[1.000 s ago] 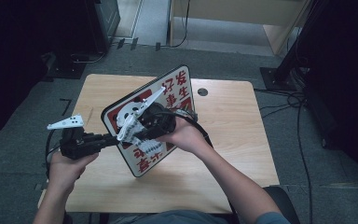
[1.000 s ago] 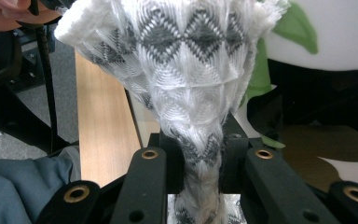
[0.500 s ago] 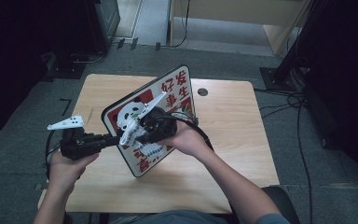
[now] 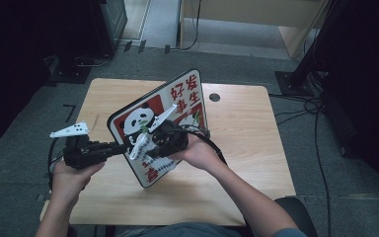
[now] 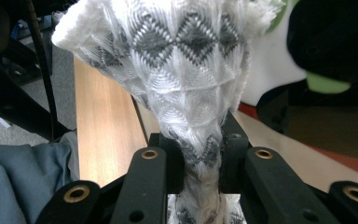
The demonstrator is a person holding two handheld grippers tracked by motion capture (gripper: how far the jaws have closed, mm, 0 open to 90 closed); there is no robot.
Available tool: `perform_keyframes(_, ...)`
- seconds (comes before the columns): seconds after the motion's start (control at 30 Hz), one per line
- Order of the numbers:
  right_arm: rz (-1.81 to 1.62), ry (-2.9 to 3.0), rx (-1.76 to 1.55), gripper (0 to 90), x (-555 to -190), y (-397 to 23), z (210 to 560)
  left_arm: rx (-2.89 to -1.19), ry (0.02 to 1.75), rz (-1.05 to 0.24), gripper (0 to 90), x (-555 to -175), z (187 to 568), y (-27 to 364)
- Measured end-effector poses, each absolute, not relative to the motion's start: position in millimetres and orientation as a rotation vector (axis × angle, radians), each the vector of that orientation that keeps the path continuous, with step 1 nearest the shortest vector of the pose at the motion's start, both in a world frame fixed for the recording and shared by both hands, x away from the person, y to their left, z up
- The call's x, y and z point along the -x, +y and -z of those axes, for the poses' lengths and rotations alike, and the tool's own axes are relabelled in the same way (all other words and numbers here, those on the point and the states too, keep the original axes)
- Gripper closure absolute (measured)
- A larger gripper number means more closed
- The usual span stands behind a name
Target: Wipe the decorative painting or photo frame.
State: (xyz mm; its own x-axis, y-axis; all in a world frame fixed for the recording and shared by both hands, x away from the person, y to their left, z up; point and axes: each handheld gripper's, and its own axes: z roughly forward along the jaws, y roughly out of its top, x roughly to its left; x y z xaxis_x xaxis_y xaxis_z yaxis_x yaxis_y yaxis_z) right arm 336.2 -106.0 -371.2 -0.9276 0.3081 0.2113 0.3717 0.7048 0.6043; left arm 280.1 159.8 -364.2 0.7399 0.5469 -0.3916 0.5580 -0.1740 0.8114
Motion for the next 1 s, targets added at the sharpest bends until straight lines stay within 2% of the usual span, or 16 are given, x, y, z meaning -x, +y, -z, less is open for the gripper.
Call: perform_keyframes(1.0, 0.922, -2.823, 0.574, 77.1, -331.1, -110.5, 405.9, -1.830, 0.854, 0.022, 77.5, -280.4, 364.3, 160.1)
